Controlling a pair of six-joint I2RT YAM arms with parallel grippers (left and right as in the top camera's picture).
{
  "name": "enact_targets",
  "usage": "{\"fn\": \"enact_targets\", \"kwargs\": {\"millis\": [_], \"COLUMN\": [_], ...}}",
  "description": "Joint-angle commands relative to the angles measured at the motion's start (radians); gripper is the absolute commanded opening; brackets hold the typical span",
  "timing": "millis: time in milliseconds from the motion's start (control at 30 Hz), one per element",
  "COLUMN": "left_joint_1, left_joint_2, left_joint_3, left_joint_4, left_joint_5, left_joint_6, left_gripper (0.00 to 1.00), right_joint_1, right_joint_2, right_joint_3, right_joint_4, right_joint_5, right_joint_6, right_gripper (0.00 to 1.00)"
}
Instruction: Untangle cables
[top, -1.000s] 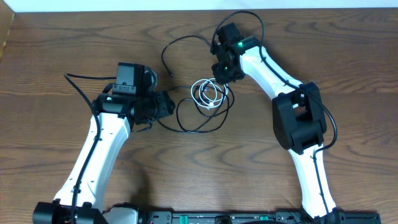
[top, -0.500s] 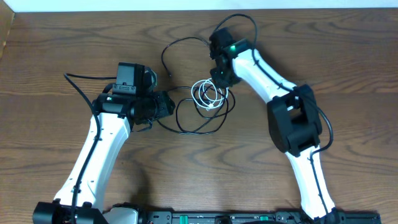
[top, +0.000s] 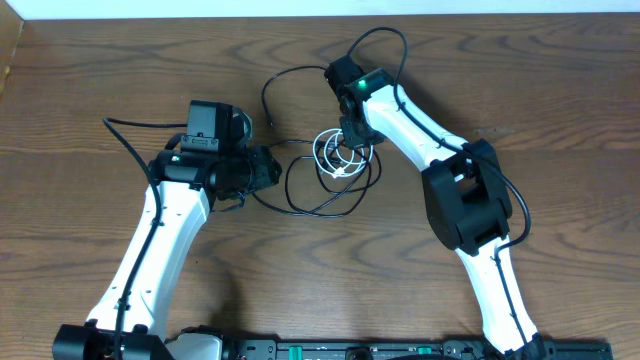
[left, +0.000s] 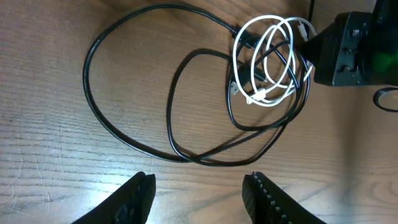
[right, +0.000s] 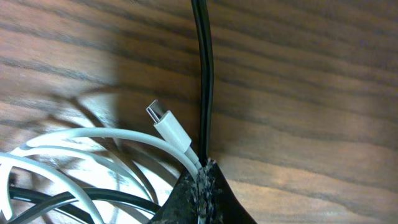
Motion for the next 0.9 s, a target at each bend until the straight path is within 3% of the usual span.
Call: {"fn": "enact_targets", "kwargs": {"millis": [0,133,300,433,633,733,867], "left_joint_1": [-0.002,-0.002,-0.002,-0.002,-0.002,-0.002,-0.002], "left_joint_2": [-0.003,-0.003,-0.003,-0.003,-0.003,-0.003,-0.003], "left_joint_3": [0.005,0.005,0.005,0.005,0.005,0.005,0.005], "left_joint_4": [-0.004,-0.004,-0.003,-0.003,-0.003,-0.003,-0.004], "left_joint_5": [0.009,0.009,0.008,0.008,0.008,0.009,0.008], "left_joint_6": [0.013,0.013,0.013,0.013,0.013,0.013,0.013], "left_gripper": [0.50,0.50,0.50,0.50,0.50,0.50,0.50], "right_joint_1": [-0.006,-0.008,-0.035,-0.075,-0.151,-0.193,-0.249], "right_joint_2": [-0.057,-0.157,-0.282,-0.338,-0.346,-0.348,-0.358], "right_joint_3": [-0.018,-0.018,-0.018,-0.018,-0.018,-0.018,-0.018], "right_joint_4": [-0.016,-0.002,0.008,0.008,0.008,0.055,0.180], "right_joint_5": [-0.025,-0.170,-0.551,-0.780,-1.107,-1.391,-1.714], "right_joint_6": [0.032,-0.050,-0.234,-0.296,-0.360,-0.395,-0.321], "right_gripper": [0.01,0.01,0.01,0.01,0.01,0.01,0.01]}}
